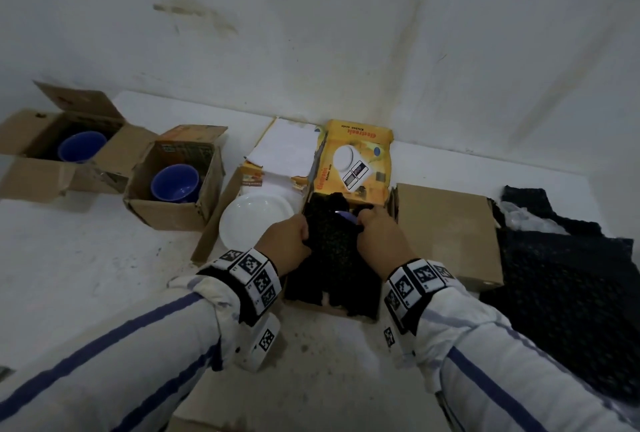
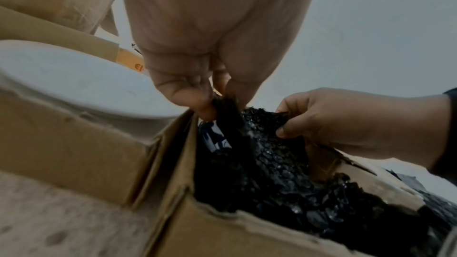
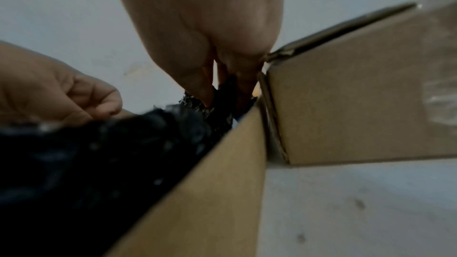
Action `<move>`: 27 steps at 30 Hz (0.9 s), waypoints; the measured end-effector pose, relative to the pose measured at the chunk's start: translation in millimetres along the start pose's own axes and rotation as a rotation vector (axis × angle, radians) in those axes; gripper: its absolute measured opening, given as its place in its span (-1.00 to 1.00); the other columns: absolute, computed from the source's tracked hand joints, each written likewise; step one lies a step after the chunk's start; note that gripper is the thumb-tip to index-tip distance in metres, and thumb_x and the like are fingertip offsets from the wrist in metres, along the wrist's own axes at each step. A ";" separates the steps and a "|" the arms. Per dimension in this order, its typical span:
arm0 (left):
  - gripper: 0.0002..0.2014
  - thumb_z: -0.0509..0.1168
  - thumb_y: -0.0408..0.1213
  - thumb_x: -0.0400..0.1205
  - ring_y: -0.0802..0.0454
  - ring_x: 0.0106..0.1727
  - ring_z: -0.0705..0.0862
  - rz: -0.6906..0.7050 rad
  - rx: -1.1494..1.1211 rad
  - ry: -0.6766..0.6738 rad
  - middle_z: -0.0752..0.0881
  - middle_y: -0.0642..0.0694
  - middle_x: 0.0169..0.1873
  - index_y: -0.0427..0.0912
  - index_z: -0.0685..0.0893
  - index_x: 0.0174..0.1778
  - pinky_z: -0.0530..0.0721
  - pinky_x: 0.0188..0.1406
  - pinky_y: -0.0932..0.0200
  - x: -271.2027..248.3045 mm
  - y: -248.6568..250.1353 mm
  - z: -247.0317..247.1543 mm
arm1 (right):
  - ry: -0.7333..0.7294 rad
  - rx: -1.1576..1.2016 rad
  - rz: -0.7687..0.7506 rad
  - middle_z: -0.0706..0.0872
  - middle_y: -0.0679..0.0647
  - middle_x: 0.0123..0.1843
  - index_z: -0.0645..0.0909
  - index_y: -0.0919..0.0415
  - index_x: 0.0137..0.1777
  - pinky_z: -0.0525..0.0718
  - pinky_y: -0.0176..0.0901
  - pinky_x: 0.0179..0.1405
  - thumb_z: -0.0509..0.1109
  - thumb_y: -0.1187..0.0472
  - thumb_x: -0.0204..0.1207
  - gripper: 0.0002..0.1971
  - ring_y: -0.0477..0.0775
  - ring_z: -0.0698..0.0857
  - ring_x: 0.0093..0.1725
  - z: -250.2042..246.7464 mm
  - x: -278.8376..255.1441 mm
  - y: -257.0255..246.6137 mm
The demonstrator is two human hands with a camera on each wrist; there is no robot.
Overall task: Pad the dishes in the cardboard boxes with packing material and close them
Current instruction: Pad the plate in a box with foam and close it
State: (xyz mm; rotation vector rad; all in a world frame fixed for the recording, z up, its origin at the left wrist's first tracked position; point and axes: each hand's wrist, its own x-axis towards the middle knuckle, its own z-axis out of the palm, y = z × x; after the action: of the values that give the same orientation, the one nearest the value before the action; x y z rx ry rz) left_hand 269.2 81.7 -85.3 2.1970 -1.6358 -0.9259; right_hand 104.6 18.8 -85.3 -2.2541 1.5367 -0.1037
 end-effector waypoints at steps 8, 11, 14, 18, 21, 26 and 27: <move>-0.54 0.45 -0.12 0.49 -0.16 0.28 0.47 0.062 0.272 -0.049 0.42 -0.15 0.24 -0.06 0.54 0.30 0.54 0.17 0.06 3.7 -1.0 -2.0 | 0.123 -0.148 -0.067 0.50 0.27 0.23 0.46 0.27 0.36 0.51 0.07 0.10 0.25 0.35 0.42 -0.55 0.32 0.50 0.17 -0.1 -3.0 -11.7; -0.51 0.40 -0.16 0.48 -0.20 0.46 0.30 0.116 0.365 -0.079 0.28 -0.12 0.49 0.02 0.51 0.36 0.38 0.38 -0.05 6.1 0.8 -3.0 | -0.310 -0.232 -0.120 0.33 0.23 0.43 0.35 0.18 0.50 0.50 0.11 0.34 0.37 0.12 0.49 -0.42 0.30 0.34 0.42 -3.4 -6.6 -19.8; -0.38 0.37 -0.09 0.50 -0.18 0.64 0.00 0.127 0.487 -0.242 -0.02 -0.03 0.66 0.09 0.37 0.51 0.10 0.55 -0.20 8.3 3.4 -0.9 | -0.604 -0.315 -0.048 -0.05 0.24 0.66 0.05 0.15 0.65 0.33 0.24 0.52 0.46 -0.10 0.43 -0.09 0.36 0.07 0.61 4.4 -11.4 -23.6; -0.35 0.30 -0.06 0.59 -0.19 0.67 -0.15 0.103 0.583 -0.273 -0.15 0.00 0.68 0.08 0.21 0.60 -0.01 0.59 -0.25 13.4 5.6 3.7 | -0.626 -0.319 0.008 -0.30 0.25 0.68 -0.18 0.16 0.68 0.14 0.24 0.60 0.45 -0.10 0.46 0.02 0.33 -0.17 0.67 12.5 -9.2 -22.1; -0.31 0.27 -0.07 0.61 -0.18 0.68 -0.17 0.074 0.577 -0.279 -0.18 0.03 0.68 0.11 0.12 0.64 -0.03 0.59 -0.27 17.0 6.1 6.9 | -0.618 -0.280 0.032 -0.35 0.23 0.67 -0.18 0.15 0.69 0.08 0.24 0.63 0.37 -0.11 0.52 -0.05 0.30 -0.24 0.67 14.5 -5.3 -18.5; -0.33 0.25 -0.06 0.62 -0.15 0.68 -0.16 0.065 0.539 -0.276 -0.13 0.05 0.68 0.12 0.12 0.63 -0.07 0.58 -0.31 14.5 6.9 6.0 | -0.598 -0.257 0.009 -0.30 0.20 0.69 -0.11 0.13 0.69 0.12 0.23 0.62 0.37 -0.11 0.52 -0.08 0.29 -0.19 0.67 13.8 -5.2 -16.0; -0.36 0.24 -0.04 0.62 -0.14 0.68 -0.14 0.073 0.520 -0.249 -0.08 0.04 0.68 0.13 0.17 0.61 -0.08 0.58 -0.31 12.9 8.5 5.2 | -0.578 -0.206 0.000 -0.23 0.19 0.69 -0.04 0.12 0.68 0.17 0.20 0.61 0.39 -0.11 0.50 -0.11 0.30 -0.11 0.67 10.4 -4.5 -14.5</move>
State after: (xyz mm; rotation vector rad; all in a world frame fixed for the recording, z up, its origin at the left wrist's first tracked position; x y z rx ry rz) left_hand 261.6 67.7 -89.1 2.3874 -2.2730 -0.8537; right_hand 118.5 30.4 -88.7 -2.1613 1.2686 0.6749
